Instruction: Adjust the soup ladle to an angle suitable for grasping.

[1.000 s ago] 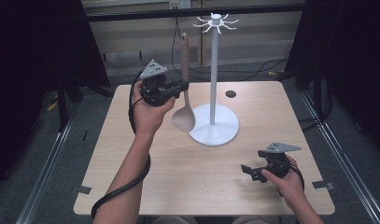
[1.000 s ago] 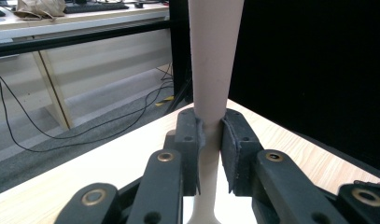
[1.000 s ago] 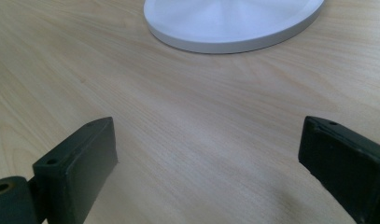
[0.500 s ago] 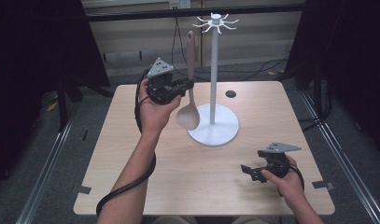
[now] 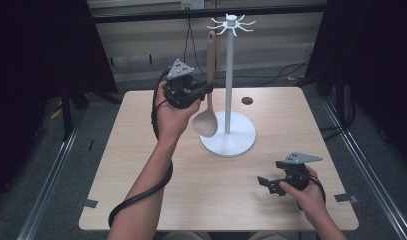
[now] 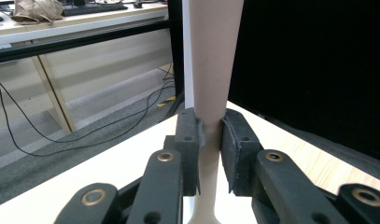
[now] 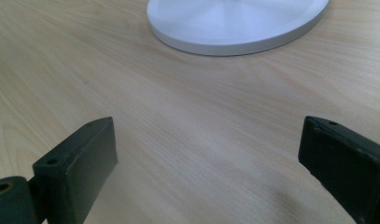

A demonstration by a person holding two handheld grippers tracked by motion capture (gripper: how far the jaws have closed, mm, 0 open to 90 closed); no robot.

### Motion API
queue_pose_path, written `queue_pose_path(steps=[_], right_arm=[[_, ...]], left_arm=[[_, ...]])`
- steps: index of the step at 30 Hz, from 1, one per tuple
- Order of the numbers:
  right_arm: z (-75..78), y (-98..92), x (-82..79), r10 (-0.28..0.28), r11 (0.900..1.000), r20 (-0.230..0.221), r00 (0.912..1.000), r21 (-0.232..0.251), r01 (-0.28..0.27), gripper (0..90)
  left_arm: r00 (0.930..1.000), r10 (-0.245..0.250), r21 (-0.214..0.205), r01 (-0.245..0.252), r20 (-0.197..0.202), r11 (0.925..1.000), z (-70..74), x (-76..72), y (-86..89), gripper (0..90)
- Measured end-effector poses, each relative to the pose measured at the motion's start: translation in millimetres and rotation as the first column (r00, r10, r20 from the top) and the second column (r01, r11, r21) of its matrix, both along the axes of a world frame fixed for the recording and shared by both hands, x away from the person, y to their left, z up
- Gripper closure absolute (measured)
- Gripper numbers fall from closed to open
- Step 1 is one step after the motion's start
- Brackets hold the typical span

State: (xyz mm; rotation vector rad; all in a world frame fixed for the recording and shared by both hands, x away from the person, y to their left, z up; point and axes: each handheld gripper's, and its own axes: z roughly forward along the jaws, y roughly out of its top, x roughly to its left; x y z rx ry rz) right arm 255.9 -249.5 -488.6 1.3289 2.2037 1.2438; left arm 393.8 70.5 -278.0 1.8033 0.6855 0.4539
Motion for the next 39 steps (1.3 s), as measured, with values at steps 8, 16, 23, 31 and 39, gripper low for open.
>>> queue_pose_path(steps=[8, 16, 23, 31, 39], right_arm=[[0.3, 0.1, 0.0, 0.003, 1.0000, 0.000, 1.0000, -0.003, -0.003, 4.1], [0.6, 0.3, 0.1, 0.004, 1.0000, 0.002, 1.0000, -0.003, -0.004, 4.1], [1.4, -0.1, -0.1, 0.005, 1.0000, 0.009, 1.0000, 0.000, -0.005, 4.1], [1.4, -0.4, -0.1, 0.006, 1.0000, 0.008, 0.9999, 0.000, -0.006, 4.1], [2.1, -1.1, -0.4, 0.001, 1.0000, 0.006, 1.0000, 0.004, -0.001, 4.1]], left_arm=[[0.9999, 0.008, 0.006, -0.008, -0.011, 0.9999, -2.3, 4.8, -4.4, 77.9], [0.9999, 0.003, 0.005, -0.003, -0.010, 1.0000, 1.1, 6.8, -6.3, 77.9], [0.9999, 0.002, 0.008, -0.002, -0.016, 1.0000, 0.8, 9.8, -9.2, 77.9], [0.9998, 0.007, 0.007, -0.007, -0.021, 1.0000, -1.1, 12.4, -12.4, 77.9], [0.9998, 0.008, 0.006, -0.008, -0.019, 1.0000, -3.4, 14.5, -15.1, 78.0]])
